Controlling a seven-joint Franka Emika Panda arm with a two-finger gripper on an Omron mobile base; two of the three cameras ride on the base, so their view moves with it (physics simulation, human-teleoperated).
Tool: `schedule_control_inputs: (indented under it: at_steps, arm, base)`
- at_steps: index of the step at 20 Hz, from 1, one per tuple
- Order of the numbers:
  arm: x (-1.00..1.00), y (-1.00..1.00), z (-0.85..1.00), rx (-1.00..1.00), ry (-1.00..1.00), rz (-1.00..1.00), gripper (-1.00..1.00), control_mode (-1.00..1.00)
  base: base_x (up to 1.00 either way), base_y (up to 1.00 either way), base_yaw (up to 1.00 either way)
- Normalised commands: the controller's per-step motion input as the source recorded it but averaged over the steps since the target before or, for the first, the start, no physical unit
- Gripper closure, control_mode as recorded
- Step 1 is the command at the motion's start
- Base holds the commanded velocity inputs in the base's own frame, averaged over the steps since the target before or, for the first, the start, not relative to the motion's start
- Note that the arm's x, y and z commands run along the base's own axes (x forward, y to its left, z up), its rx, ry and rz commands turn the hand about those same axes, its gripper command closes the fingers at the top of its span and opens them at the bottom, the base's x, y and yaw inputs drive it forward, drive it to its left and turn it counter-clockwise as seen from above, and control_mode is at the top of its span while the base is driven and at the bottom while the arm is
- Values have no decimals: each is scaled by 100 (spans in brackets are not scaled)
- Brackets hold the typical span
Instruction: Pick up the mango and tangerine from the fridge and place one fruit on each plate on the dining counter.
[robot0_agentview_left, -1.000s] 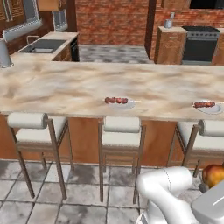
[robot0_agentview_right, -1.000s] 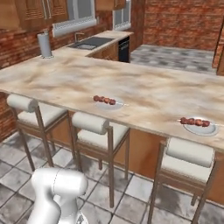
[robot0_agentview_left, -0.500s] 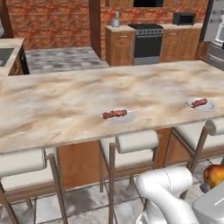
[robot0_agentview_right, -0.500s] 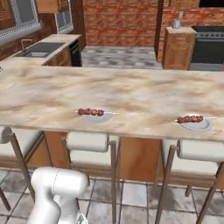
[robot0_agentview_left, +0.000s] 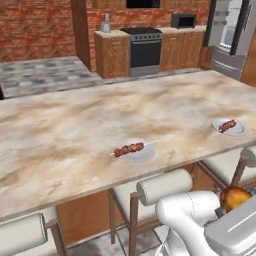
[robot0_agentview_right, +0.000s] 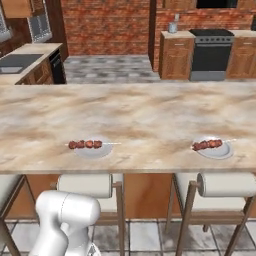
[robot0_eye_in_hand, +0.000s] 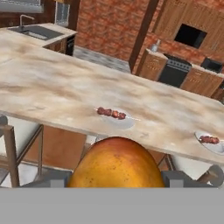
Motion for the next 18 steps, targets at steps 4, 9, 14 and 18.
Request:
schedule_control_inputs:
  at_steps: [4, 9, 14, 18]
  arm:
    - [0, 0, 0, 0, 0, 0, 100, 100]
    - [0, 0, 0, 0, 0, 0, 100, 100]
    - [37, -6, 1, 3, 3, 0, 100, -100]
    - [100, -2, 9, 2, 20, -13, 100, -100]
  base:
    - [71, -43, 25]
    - [79, -44, 45]
    - [47, -13, 14]
    - [0, 0, 0]
